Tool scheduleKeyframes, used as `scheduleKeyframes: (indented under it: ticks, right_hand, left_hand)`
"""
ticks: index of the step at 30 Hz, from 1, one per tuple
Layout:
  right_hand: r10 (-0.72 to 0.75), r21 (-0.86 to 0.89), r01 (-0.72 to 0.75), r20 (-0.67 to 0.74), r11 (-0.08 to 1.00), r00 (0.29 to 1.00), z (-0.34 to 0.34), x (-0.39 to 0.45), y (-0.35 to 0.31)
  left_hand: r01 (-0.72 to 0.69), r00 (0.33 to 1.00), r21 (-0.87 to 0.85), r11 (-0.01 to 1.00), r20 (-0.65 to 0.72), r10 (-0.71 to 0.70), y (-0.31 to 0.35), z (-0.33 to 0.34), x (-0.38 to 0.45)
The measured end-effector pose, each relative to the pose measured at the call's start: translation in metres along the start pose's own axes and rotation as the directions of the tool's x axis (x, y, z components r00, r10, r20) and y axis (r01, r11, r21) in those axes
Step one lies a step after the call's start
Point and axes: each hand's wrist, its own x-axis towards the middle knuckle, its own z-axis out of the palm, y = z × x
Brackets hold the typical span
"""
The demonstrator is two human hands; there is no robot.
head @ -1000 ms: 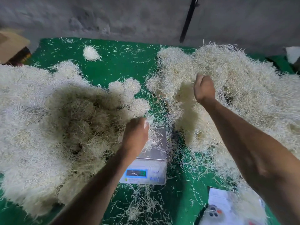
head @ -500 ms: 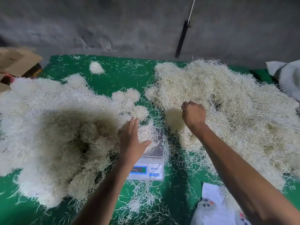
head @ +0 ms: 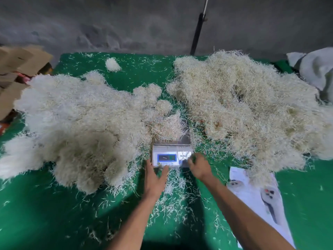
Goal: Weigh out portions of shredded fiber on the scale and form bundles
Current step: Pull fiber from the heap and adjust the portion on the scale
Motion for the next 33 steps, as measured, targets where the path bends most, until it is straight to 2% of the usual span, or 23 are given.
scheduleKeyframes:
  ticks: [2,4,7,10,12,17,24,27,30,33]
  right_hand:
    - [0.077,-0.009,-0.077,0.043,0.997,0.996,0.023,-0.018,0.015]
    - [0.101,-0.132,-0.096,0.027,0.987,0.995,0.044,-0.037,0.022]
    - [0.03,-0.231,-0.044,-0.061,0.972,0.998,0.085,-0.07,0.033]
    - [-0.036,-0.29,-0.005,-0.137,0.957,0.99,0.113,-0.091,0.036]
    - [-0.043,-0.323,-0.007,-0.15,0.946,0.988,0.125,-0.097,0.038]
    - [-0.061,-0.316,0.0,-0.182,0.949,0.981,0.129,-0.099,0.035]
    - [-0.026,-0.339,-0.042,-0.194,0.94,0.981,0.134,-0.097,0.031]
    - [-0.079,-0.416,-0.02,-0.219,0.909,0.972,0.119,-0.085,0.025]
    - [-0.023,-0.235,-0.042,-0.268,0.971,0.963,0.072,-0.046,0.009]
    - [-0.094,-0.187,0.025,-0.37,0.982,0.924,0.021,0.013,-0.014]
  left_hand:
    - [-0.006,0.998,0.018,1.0,0.063,0.005,-0.019,0.002,-0.012]
    - [-0.039,0.992,0.065,0.997,0.12,0.031,-0.03,0.008,-0.022]
    - [-0.092,0.984,0.122,0.988,0.163,0.071,-0.049,0.015,-0.037]
    - [-0.259,0.953,0.245,0.934,0.222,0.206,-0.066,0.022,-0.047]
    - [-0.316,0.935,0.301,0.9,0.262,0.24,-0.073,0.024,-0.052]
    - [-0.348,0.931,0.443,0.827,0.269,0.247,-0.075,0.026,-0.05]
    - [-0.352,0.932,0.509,0.786,0.272,0.241,-0.075,0.028,-0.05]
    - [-0.356,0.93,0.445,0.822,0.255,0.265,-0.069,0.02,-0.041]
    - [-0.265,0.949,0.206,0.942,0.228,0.218,-0.044,0.004,-0.017]
    - [-0.274,0.961,0.118,0.954,0.078,0.267,-0.001,-0.015,0.02]
